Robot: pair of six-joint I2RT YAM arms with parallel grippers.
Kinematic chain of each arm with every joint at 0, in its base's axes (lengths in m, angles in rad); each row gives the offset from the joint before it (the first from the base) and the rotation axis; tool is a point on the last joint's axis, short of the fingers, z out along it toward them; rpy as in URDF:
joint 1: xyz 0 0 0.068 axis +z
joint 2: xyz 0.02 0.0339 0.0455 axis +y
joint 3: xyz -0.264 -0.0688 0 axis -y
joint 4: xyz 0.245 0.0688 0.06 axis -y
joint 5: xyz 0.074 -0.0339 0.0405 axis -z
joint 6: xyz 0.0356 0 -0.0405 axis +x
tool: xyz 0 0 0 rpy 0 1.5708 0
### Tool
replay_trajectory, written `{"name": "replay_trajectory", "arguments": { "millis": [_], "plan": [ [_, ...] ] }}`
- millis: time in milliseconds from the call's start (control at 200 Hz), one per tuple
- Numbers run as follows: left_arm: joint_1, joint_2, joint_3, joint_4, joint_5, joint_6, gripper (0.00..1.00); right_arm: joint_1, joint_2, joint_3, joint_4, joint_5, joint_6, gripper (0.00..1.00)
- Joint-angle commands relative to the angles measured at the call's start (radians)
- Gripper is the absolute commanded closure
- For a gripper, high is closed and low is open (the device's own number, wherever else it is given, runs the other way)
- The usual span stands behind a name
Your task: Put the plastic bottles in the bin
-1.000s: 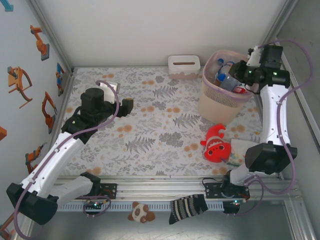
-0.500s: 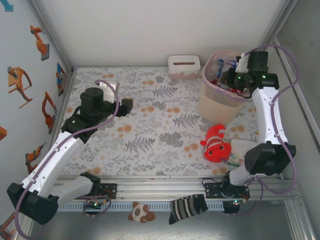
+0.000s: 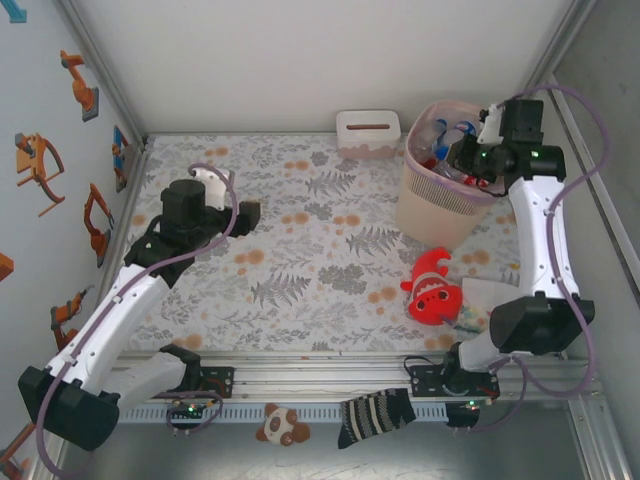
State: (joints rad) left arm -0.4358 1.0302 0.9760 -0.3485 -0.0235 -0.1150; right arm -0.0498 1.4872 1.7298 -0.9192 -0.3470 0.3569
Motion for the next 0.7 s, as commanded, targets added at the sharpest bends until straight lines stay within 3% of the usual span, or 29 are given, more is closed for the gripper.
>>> {"name": "replay_trajectory", "arguments": {
  "millis": [0,255,516,581,616,696],
  "plan": [
    [0.024,-0.014,-0.031,0.034,-0.012,-0.003,0.15,0.002,-0.124,-0.046,0.031,0.029,-0.020,0.84],
    [0.073,-0.010,-0.106,0.057,-0.067,0.008,0.14,0.002,-0.327,-0.279,0.099,0.023,-0.113,0.72],
    [0.120,-0.029,-0.206,0.102,-0.131,-0.001,0.00,0.002,-0.524,-0.583,0.222,0.102,-0.193,0.46],
    [0.132,-0.038,-0.232,0.114,-0.148,-0.007,0.04,0.003,-0.553,-0.653,0.251,0.150,-0.192,0.41],
    [0.139,-0.045,-0.247,0.124,-0.157,-0.010,0.04,0.003,-0.570,-0.697,0.278,0.179,-0.189,0.36],
    [0.147,-0.059,-0.285,0.155,-0.188,-0.014,0.04,0.002,-0.602,-0.792,0.344,0.270,-0.154,0.08]
  ]
}}
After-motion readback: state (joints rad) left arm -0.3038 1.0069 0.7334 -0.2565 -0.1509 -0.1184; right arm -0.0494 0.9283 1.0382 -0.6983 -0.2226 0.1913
